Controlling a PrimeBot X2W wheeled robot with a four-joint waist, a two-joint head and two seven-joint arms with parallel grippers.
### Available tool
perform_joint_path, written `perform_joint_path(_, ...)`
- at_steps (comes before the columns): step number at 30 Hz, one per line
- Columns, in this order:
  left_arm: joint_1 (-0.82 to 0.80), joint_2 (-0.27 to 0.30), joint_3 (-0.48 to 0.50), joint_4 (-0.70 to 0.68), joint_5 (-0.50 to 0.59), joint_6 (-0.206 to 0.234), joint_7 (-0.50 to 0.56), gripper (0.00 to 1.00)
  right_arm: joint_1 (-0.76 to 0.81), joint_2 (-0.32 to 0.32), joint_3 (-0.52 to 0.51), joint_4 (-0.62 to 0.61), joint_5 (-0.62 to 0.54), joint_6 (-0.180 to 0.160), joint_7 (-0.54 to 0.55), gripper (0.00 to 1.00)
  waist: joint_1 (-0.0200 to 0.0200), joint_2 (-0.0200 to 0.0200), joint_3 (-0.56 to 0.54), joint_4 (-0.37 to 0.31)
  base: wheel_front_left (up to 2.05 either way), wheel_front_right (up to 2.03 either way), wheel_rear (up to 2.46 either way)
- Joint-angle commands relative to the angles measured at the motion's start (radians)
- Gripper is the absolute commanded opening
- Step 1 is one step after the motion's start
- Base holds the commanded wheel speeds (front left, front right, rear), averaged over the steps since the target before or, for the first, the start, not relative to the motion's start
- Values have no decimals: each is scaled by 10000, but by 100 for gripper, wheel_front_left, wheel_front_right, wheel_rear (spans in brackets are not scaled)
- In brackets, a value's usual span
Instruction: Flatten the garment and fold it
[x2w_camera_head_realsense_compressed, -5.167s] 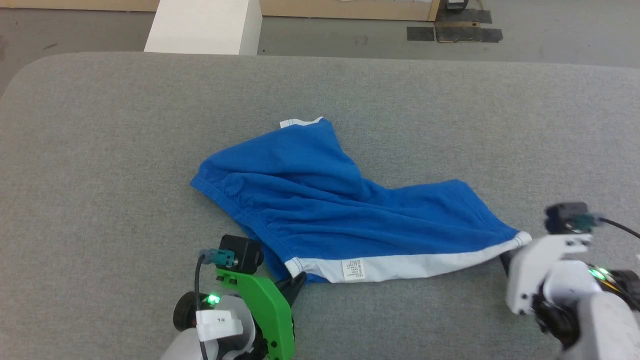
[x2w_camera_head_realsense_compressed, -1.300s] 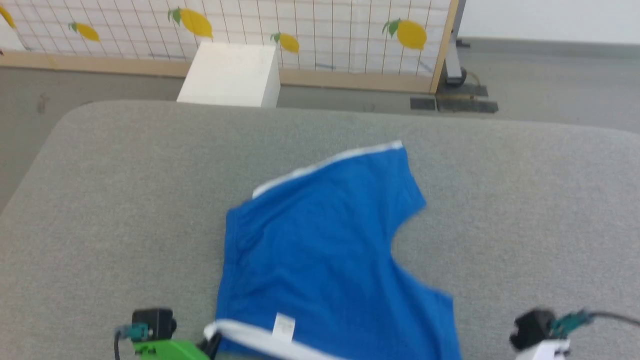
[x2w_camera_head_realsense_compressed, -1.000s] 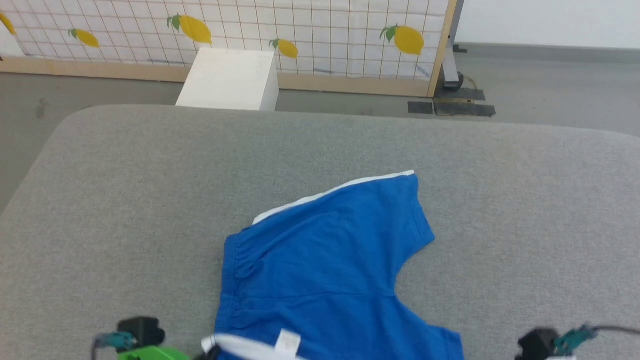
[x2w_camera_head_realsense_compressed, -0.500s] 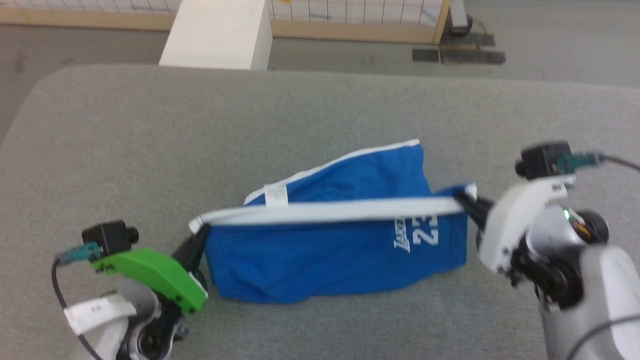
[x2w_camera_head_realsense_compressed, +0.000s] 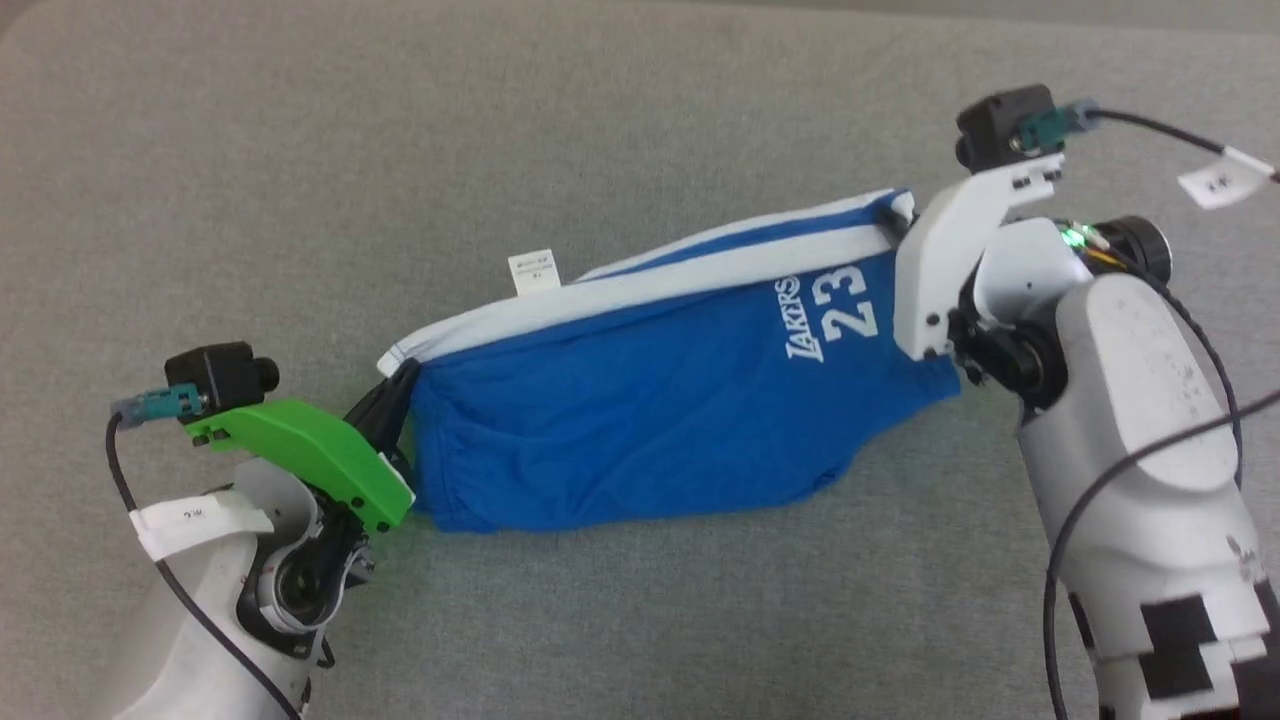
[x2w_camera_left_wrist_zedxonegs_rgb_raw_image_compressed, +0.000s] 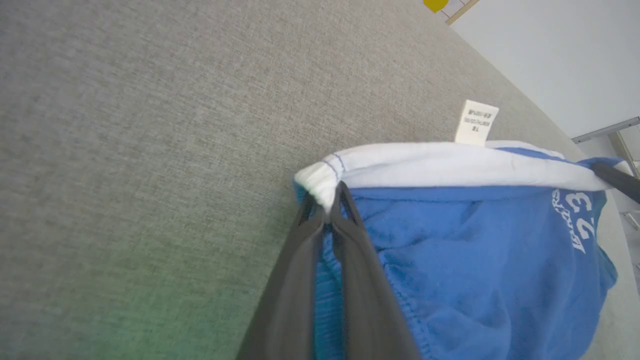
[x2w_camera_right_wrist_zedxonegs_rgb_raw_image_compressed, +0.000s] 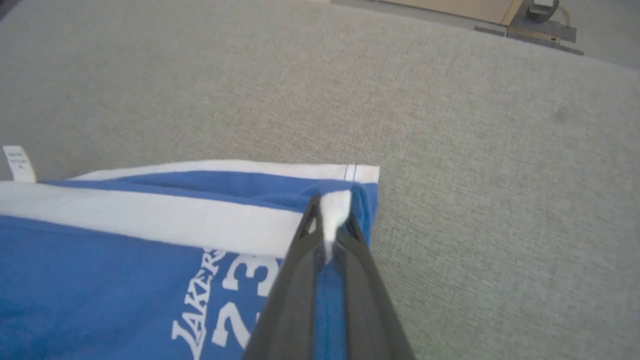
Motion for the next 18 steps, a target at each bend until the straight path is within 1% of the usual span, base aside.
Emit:
perform_joint_path(1,-238,-15,-10,113,86,-76,-20,0,-280,-24,39,340,-113,-15,-127,0,-1,0,469,152,0,0,0)
perform_joint_path(7,-516,-79,-47,315,100,-244,-105,0,-1021,-24,216,1585,-279,-15,-887,0,-1,0,684,207,0,0,0)
perform_joint_path(10,-546,-110,-87,337,39,-293,-34,0,-1227,-24,349,2159,-301,-15,-1034,0,-1,0,673,200,0,0,0)
perform_joint_path(11,-546,-136,-98,333,-9,-322,-3,36,-1270,-24,415,2356,-239,-15,-1067,17,-1,0,637,214,0,0,0)
perform_joint_path(12,-545,-143,-99,338,-31,-325,13,100,-1293,-24,463,2485,-106,-15,-1111,73,-1,0,601,220,0,0,0)
perform_joint_path(13,-531,-134,-97,347,-45,-308,35,100,-1318,-24,452,2634,72,-15,-1201,100,-1,0,521,215,0,0,0)
perform_joint_path(16,-462,-65,-36,292,-46,-187,39,100,-1419,-24,551,2846,222,-15,-1475,100,-1,0,302,191,0,0,0)
perform_joint_path(18,-384,1,12,176,-80,-116,77,100,-1471,-24,459,2982,578,-15,-1599,100,-1,0,34,186,0,0,0)
